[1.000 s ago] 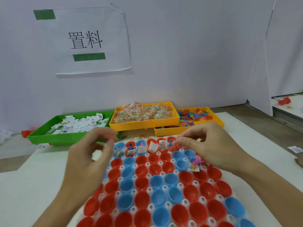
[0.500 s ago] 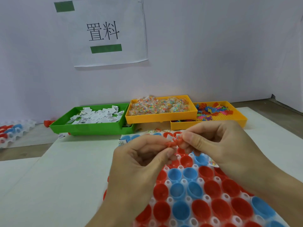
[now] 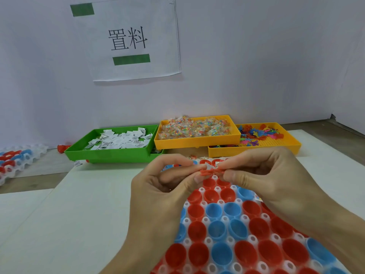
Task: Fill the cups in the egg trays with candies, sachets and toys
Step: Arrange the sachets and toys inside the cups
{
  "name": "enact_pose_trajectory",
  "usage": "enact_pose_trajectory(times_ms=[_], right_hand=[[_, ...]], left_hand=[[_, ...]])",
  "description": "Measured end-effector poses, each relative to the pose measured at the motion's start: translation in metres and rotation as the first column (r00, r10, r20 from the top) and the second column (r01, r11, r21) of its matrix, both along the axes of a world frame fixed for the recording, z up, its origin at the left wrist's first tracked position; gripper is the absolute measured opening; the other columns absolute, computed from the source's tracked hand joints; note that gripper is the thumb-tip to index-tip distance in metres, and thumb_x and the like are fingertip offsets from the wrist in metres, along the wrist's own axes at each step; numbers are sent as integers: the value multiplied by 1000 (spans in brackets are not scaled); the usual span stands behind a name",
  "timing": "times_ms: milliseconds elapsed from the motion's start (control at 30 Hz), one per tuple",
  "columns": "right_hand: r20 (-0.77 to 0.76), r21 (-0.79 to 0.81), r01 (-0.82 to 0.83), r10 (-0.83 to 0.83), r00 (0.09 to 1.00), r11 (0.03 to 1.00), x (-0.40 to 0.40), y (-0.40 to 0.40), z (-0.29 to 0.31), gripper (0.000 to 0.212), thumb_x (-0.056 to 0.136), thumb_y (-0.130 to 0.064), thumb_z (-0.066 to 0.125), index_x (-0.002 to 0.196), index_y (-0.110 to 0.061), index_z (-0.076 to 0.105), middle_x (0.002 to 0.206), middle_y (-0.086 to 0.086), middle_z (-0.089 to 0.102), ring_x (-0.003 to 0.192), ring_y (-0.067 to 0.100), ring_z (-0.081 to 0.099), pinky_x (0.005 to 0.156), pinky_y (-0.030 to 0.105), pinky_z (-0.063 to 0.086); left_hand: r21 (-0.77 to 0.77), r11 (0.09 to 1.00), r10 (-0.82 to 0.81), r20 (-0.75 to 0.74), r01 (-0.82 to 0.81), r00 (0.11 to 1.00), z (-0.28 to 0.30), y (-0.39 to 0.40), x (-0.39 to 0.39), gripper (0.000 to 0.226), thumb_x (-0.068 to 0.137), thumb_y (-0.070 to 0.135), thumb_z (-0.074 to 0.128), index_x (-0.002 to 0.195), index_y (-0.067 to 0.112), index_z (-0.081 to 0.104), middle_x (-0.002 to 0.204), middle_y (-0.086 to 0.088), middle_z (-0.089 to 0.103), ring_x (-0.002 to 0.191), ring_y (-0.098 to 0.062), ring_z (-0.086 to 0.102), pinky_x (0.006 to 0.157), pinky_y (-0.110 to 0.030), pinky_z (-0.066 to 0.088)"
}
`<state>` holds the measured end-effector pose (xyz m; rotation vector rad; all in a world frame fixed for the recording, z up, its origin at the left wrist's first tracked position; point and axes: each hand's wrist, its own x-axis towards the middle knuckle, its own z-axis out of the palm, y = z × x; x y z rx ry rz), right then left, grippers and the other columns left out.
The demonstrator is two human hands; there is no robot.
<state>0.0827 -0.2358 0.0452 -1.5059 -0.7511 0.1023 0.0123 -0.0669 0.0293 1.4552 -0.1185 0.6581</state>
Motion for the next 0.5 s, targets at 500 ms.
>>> enact_pose_trajectory(times_ms=[500], right_hand=[[74, 55, 63, -67, 995, 996, -1, 3, -3, 19, 60, -17, 78, 78, -21, 82, 81, -3, 78, 80, 10, 75, 70, 15, 57]], left_hand=[[4, 997, -82, -60, 83, 995, -1, -1, -1, 28, 69, 16, 88, 95, 20, 78, 89, -11, 77, 82, -25, 75, 69, -22, 58]])
